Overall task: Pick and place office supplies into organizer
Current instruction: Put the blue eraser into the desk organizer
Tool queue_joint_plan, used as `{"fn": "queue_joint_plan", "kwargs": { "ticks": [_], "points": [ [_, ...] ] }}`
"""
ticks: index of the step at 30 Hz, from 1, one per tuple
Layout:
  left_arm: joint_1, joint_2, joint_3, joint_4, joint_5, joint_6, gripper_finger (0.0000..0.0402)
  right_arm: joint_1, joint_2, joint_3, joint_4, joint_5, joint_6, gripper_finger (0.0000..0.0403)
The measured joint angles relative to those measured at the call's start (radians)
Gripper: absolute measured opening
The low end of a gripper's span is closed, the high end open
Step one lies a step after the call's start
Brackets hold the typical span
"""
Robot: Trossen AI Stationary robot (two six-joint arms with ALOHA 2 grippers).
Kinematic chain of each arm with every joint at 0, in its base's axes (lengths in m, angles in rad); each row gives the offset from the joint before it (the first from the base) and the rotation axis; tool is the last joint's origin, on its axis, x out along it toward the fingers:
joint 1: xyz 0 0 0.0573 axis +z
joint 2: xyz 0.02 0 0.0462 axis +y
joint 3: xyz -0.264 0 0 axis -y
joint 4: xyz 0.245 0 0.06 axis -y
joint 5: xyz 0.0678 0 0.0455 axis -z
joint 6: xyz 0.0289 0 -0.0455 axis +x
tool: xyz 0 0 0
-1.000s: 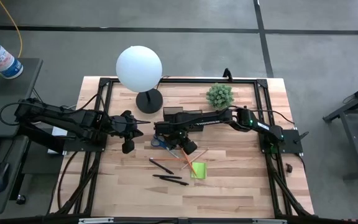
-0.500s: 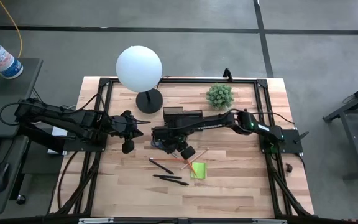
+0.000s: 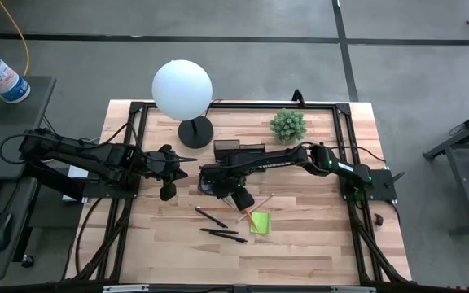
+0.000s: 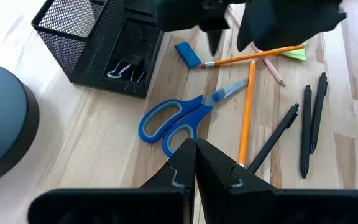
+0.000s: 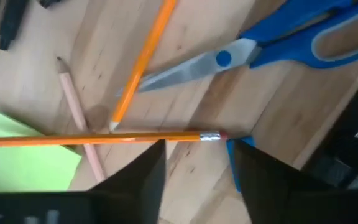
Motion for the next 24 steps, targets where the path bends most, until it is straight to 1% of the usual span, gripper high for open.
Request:
{"fn": "queue_joint_plan", "kwargs": {
  "ticks": [4, 7, 11, 15, 24],
  "points": [
    [0.000, 0.000, 0.000, 0.000, 0.000, 0.000, 0.0001, 0.000, 0.000, 0.000, 0.014, 0.040, -0.058, 0.0228],
    [0.000, 0.000, 0.000, 0.000, 0.000, 0.000, 0.0001, -0.002, 0.001, -0.006, 0.046, 0.033, -0.093, 0.0239],
    [0.000, 0.000, 0.000, 0.000, 0.000, 0.000, 0.0001, -0.020, 0.002, -0.046, 0.065, 0.033, -0.108, 0.0231],
    [0.000, 0.000, 0.000, 0.000, 0.000, 0.000, 0.0001, -0.037, 0.003, -0.083, 0.054, 0.066, -0.135, 0.0219],
    [0.000, 0.000, 0.000, 0.000, -0.001, 0.000, 0.0001, -0.066, 0.003, -0.082, 0.065, 0.062, -0.163, 0.0200]
  ]
}}
